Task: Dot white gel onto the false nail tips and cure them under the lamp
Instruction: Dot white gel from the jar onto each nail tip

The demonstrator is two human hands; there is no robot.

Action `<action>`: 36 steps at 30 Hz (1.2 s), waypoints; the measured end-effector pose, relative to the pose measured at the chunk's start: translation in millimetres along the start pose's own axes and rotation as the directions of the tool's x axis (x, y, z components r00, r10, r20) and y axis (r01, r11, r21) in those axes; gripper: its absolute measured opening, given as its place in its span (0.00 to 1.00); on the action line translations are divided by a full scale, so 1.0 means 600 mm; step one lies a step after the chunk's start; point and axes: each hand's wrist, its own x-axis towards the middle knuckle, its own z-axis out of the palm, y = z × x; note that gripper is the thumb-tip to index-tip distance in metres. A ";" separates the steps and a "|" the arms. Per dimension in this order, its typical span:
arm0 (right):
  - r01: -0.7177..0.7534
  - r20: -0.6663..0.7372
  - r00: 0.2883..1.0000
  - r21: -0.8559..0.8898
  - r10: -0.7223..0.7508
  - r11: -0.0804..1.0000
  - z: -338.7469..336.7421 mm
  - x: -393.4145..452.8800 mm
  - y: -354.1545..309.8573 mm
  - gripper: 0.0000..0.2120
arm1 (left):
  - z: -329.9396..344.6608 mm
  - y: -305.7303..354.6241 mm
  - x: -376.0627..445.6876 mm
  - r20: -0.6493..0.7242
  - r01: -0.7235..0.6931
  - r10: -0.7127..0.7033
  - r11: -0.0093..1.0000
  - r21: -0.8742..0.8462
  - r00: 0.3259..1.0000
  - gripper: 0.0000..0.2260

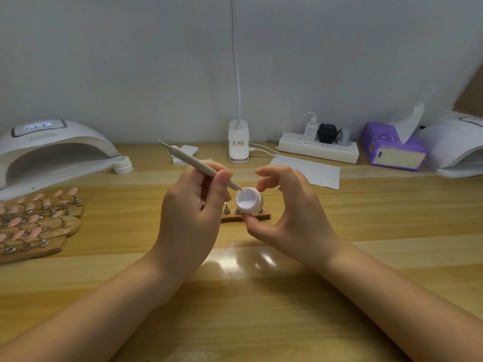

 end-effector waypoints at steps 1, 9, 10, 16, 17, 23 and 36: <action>-0.003 -0.001 1.000 0.004 0.003 1.000 0.000 0.000 0.000 0.28 | 0.000 0.001 0.001 -0.003 0.040 -0.040 0.999 -0.034 0.999 0.06; -0.035 -0.008 0.999 0.029 0.036 0.999 -0.005 -0.002 -0.001 0.28 | -0.002 -0.010 0.013 0.111 0.502 -0.513 0.735 -0.456 0.851 0.15; -0.037 -0.010 0.999 0.032 0.037 0.999 -0.005 -0.001 -0.001 0.28 | -0.002 -0.012 0.014 0.118 0.512 -0.524 0.718 -0.471 0.843 0.15; -0.026 -0.033 0.999 0.054 0.027 0.998 -0.006 -0.001 -0.001 0.27 | 0.000 -0.019 0.016 0.148 0.572 -0.586 0.650 -0.501 0.796 0.10; -0.023 -0.038 0.999 0.053 0.025 0.998 -0.006 -0.001 0.000 0.26 | 0.000 -0.019 0.017 0.154 0.583 -0.599 0.633 -0.510 0.785 0.10; -0.009 -0.041 0.999 0.044 0.011 0.999 -0.006 -0.001 0.002 0.24 | -0.001 -0.017 0.017 0.168 0.595 -0.616 0.598 -0.537 0.770 0.10; -0.214 -0.084 0.971 0.108 0.223 0.971 -0.011 0.006 0.027 0.26 | -0.004 -0.010 0.022 0.136 0.546 -0.607 0.567 -0.617 0.783 0.09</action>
